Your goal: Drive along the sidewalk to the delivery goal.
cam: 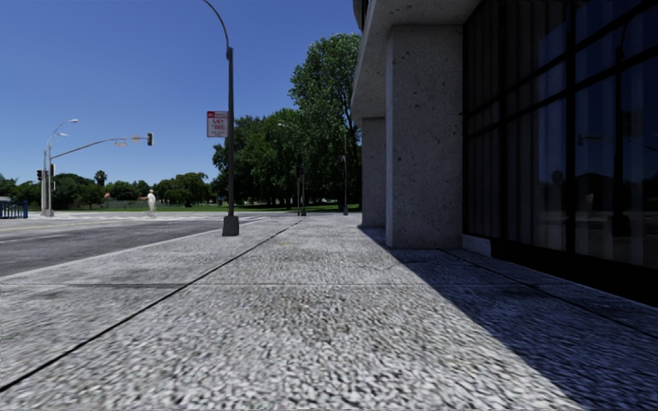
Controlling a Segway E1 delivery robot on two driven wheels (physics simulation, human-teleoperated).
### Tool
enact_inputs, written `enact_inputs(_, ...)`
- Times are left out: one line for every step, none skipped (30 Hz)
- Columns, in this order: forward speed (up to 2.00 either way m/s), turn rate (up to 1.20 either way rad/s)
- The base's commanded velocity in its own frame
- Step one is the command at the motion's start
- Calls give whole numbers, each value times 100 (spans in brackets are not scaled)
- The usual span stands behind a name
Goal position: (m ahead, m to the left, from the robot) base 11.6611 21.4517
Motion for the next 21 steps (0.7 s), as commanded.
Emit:
enact_inputs(200, 0)
enact_inputs(200, 0)
enact_inputs(200, 0)
enact_inputs(200, 0)
enact_inputs(200, 0)
enact_inputs(200, 0)
enact_inputs(200, 0)
enact_inputs(200, 0)
enact_inputs(200, 0)
enact_inputs(200, 0)
enact_inputs(200, 0)
enact_inputs(200, 0)
enact_inputs(200, 0)
enact_inputs(200, 0)
enact_inputs(200, 0)
enact_inputs(200, 0)
enact_inputs(200, 0)
enact_inputs(200, 0)
enact_inputs(200, 0)
enact_inputs(200, 0)
enact_inputs(200, 0)
